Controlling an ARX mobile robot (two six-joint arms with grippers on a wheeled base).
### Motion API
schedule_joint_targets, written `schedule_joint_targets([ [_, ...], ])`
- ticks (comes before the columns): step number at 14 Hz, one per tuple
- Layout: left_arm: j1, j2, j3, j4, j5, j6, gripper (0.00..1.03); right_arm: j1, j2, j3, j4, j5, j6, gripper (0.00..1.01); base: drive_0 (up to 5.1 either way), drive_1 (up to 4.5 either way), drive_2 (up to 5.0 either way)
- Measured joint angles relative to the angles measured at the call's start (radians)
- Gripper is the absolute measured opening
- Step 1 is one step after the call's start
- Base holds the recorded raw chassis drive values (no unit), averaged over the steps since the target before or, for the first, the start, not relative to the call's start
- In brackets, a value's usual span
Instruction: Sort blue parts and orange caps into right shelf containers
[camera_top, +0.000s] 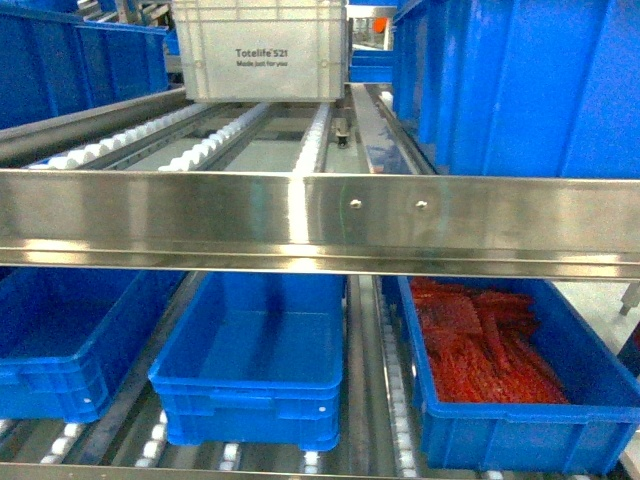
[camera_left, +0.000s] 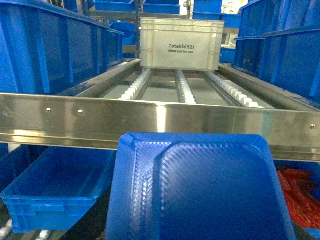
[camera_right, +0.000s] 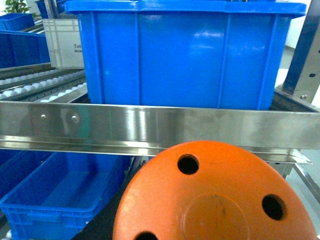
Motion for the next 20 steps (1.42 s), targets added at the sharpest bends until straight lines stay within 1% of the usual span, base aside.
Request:
schedule_joint_targets([
  [19,0.0,0.0,0.0,-0.004,0.0,0.0,0.41,0.0,0.0,0.0,-0.006,0.0,0.0,0.43,-4.9,2.5,2.5],
  [20,0.0,0.0,0.0,-0.002,-0.007,0.0,0.41,0.0,0.0,0.0,0.002,-0.003,0.0,0.43,0.0,0.0,0.0],
])
